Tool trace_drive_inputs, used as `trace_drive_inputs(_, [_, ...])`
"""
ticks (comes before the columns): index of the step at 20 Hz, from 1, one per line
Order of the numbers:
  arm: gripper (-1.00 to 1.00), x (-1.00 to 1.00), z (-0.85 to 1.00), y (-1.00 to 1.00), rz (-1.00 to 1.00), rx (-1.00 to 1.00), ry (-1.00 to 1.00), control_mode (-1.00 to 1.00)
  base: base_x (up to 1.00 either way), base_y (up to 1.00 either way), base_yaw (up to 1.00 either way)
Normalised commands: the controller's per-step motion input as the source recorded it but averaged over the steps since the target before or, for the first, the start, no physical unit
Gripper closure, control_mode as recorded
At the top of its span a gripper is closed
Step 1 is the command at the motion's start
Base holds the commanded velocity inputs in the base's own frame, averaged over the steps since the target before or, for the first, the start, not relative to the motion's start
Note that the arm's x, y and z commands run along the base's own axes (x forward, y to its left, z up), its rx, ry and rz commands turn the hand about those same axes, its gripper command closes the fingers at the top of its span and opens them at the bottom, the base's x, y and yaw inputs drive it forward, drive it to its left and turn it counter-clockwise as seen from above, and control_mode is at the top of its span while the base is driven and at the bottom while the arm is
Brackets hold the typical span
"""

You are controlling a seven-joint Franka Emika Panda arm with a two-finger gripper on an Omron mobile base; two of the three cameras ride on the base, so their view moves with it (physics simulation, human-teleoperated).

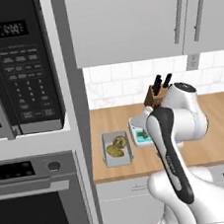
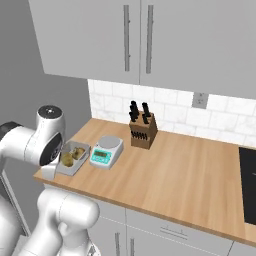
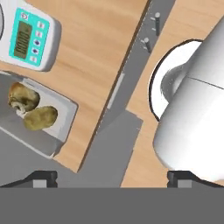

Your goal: Take the meat container that has the fish and place it on the second highest rack of the freezer. Then take the vegetable container that has the potato and onion and place it on the highest rack of the freezer.

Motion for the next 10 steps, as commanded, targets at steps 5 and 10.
trace_drive_inputs(5, [-1.00,0.19,-0.47,0.29,-0.13,0.00,0.19,-1.00,0.00,0.00,0.00])
trace_drive_inputs(10, [-1.00,0.21,-0.43,0.27,-0.16,0.00,0.01,-1.00,0.00,0.00,0.00])
